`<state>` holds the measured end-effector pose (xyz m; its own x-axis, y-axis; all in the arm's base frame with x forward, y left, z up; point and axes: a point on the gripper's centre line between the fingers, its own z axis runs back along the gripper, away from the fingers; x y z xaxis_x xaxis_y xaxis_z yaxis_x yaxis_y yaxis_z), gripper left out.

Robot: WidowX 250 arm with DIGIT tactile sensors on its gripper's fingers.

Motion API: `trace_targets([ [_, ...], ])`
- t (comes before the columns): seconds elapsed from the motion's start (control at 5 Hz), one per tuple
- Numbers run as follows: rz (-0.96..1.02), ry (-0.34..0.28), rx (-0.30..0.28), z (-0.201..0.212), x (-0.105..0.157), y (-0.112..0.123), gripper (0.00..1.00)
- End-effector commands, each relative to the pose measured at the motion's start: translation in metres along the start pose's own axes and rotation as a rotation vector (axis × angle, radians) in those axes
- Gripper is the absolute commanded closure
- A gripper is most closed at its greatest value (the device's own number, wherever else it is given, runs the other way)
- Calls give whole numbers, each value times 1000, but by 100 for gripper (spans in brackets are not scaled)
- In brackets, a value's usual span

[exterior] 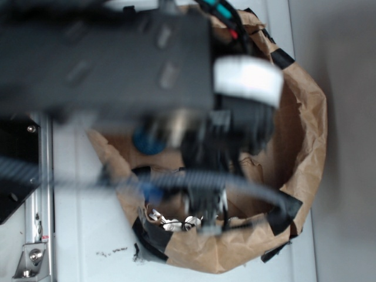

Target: Grab the silver keys.

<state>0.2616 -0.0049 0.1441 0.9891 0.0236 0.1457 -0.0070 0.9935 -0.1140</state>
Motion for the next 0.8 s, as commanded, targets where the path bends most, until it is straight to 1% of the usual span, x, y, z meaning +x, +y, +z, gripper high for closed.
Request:
trace_targets([
  [0.0, 1, -12, 39, -34, -1, 30, 0],
  [0.2, -47, -33, 122, -60, -11, 12, 0],
  [0.4, -80, -13, 111, -79, -19, -7, 0],
  [0.6, -119, 12, 41, -82, -25, -29, 0],
])
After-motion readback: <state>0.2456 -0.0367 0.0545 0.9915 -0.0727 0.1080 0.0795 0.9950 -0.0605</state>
